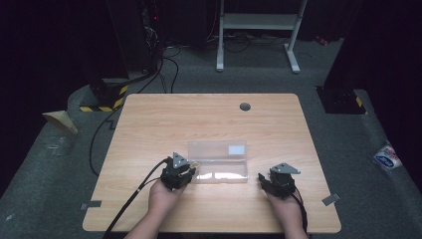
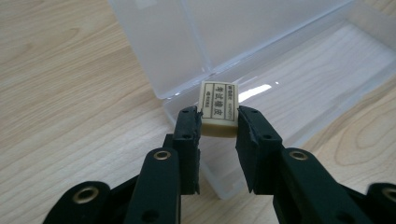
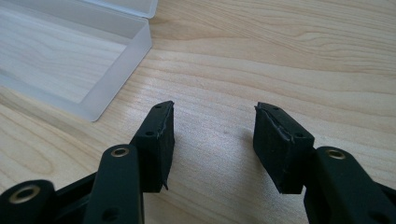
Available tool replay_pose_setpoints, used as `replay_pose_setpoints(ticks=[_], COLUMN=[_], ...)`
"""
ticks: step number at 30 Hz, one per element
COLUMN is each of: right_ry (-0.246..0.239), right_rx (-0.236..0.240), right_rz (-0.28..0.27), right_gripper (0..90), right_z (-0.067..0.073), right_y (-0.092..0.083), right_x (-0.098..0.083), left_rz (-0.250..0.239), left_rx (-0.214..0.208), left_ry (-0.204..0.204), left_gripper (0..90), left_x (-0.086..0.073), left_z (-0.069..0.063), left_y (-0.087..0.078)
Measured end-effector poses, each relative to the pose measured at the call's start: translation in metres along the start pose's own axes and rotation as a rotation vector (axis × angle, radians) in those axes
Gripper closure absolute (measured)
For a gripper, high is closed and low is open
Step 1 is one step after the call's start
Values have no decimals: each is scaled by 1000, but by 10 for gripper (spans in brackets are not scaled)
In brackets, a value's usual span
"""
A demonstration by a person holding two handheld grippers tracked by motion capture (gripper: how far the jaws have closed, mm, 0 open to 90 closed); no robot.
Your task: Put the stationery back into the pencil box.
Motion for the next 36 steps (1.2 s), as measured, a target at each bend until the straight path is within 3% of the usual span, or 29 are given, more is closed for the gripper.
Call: replay_pose_setpoints(ticks=[10,12,17,25,32,36], right_ry=[0,0,1,1,1,2], right_rx=[0,0,0,0,0,0], right_rz=[0,0,1,1,1,1], right_gripper=[480,480,480,480,480,480], right_z=[0,0,0,0,0,0], right_y=[0,0,0,0,0,0], right_x=[0,0,0,0,0,0], left_rz=[-7,-9,11,2,-16,-23], left_rx=[46,38,44,26,-13,-8], left_ry=[-10,-28,-10,-20,-54,-46], left_gripper=[695,695,695,683,573,541], left_x=[0,1,0,-1,-2,-2], left_z=[4,5,3,1,3,4], left_y=[0,-1,2,3,-1,-4])
Point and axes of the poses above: each handheld gripper's, and its own axes: y roughly forward along the jaws, x roughly out of its top, z roughly to its left, the point moved 1 cm from there along y, roughly forward along the jaws, and after that the axes turned 1 degree about z, right-handed, at the moved point
